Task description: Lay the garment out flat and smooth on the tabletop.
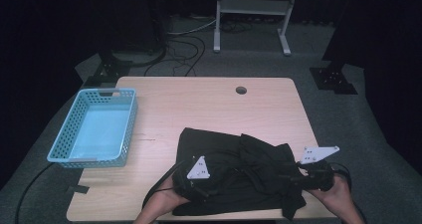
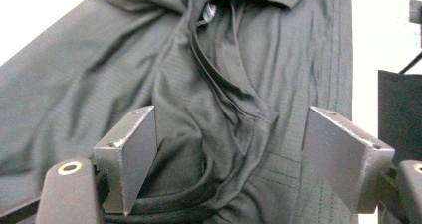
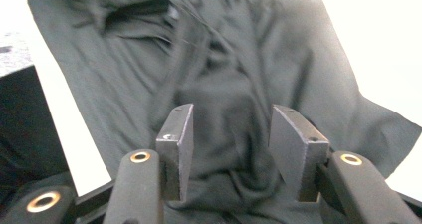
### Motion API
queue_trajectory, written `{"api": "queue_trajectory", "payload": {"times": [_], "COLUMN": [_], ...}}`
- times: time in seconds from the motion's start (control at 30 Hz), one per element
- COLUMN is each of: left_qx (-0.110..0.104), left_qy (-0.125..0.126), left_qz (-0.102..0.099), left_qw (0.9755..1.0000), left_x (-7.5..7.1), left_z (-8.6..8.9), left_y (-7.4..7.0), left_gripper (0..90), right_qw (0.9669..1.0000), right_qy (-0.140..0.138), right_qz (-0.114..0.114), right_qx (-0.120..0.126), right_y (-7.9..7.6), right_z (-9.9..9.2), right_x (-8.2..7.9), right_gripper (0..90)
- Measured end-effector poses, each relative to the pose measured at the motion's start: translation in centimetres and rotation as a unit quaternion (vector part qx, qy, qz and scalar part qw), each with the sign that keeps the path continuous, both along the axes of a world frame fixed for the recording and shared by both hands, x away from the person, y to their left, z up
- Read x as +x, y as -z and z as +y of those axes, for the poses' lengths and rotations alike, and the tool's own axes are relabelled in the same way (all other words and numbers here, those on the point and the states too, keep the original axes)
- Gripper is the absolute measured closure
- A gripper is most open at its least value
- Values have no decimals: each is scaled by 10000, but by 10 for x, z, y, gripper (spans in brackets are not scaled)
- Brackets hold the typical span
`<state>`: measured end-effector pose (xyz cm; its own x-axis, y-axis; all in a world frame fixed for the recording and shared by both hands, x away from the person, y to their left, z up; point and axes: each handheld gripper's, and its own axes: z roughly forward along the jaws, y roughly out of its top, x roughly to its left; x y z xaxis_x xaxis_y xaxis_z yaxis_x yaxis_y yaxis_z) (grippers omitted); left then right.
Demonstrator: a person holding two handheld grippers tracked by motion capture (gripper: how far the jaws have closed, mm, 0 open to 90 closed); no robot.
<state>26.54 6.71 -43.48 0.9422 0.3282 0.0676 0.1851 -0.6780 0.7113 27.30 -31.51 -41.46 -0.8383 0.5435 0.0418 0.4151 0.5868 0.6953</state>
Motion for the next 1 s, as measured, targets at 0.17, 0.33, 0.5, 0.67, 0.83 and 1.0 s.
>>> {"api": "queue_trajectory", "payload": {"times": [0.17,0.33,0.5,0.67,0.83,1.0], "left_qx": [-81,-106,-48,172,378,547], "left_qy": [-12,-100,142,272,328,247], "left_qz": [-75,-68,104,220,210,87], "left_qw": [9999,9999,9998,9992,9985,9982], "left_x": [1,8,2,-4,-8,-8], "left_z": [0,0,-9,-16,-21,-24], "left_y": [-6,-7,2,14,21,27], "left_gripper": [214,213,230,290,343,444], "right_qw": [9985,9962,9927,9909,9956,9968], "right_qy": [-494,-868,-1002,-718,-498,-461], "right_qz": [-190,-66,88,-182,133,302], "right_qx": [128,-66,-672,-1124,-789,-583], "right_y": [-5,8,32,44,42,42], "right_z": [14,34,51,60,56,53], "right_x": [-12,-19,-17,-15,-9,-6], "right_gripper": [510,494,497,657,869,886]}}
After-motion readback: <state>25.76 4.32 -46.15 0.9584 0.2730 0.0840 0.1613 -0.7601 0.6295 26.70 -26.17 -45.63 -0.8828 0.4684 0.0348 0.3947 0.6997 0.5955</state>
